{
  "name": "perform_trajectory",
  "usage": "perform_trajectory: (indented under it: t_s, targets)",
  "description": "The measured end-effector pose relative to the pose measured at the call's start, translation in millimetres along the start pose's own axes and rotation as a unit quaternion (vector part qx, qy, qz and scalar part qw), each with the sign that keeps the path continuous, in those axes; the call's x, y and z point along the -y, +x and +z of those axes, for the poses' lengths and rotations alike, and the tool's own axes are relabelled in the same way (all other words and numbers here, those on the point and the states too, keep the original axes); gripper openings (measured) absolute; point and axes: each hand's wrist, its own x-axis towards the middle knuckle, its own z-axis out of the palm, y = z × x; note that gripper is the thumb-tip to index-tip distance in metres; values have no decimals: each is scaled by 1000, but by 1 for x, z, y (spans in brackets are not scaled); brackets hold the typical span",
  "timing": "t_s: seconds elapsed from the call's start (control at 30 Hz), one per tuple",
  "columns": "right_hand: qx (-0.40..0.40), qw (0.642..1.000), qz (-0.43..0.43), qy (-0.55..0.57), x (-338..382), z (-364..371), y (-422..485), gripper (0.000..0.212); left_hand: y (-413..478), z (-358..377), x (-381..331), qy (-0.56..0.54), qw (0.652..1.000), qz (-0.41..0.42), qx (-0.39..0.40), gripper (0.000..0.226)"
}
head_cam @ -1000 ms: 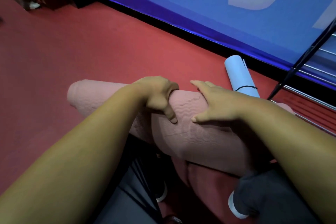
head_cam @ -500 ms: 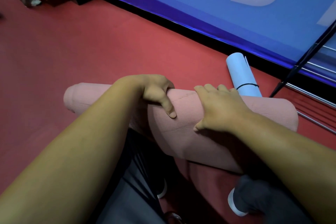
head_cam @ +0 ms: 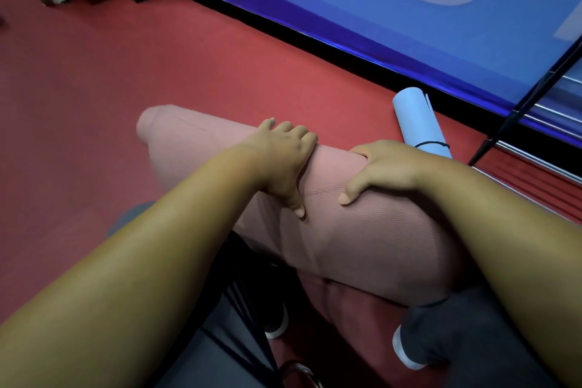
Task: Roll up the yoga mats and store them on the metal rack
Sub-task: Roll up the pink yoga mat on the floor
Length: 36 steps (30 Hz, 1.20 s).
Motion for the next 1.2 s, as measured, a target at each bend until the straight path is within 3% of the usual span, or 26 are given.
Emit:
perform_trajectory:
  t_s: [0.2,0.47,0.77,0.83,1.0,1.2]
  targets:
    - [27,1000,-14,4,7,-3,1,59,0,-3,13,-65,996,9,-52,114]
    - [25,994,-45,-92,18,0,-11,75,4,-4,26,-156,988,-10,11,98]
    - [-121,957,-66,-255,23,44,-24,147,4,-2,52,-324,943,-45,65,79]
    - [-155,945,-64,-280,22,49,-21,154,4,-1,56,-350,932,-54,75,76]
    - [-186,944,-81,-258,20,37,-7,133,0,-2,58,-407,903,-61,125,66]
    - [-147,965,-60,-209,16,21,2,117,0,-5,48,-363,925,-53,96,80]
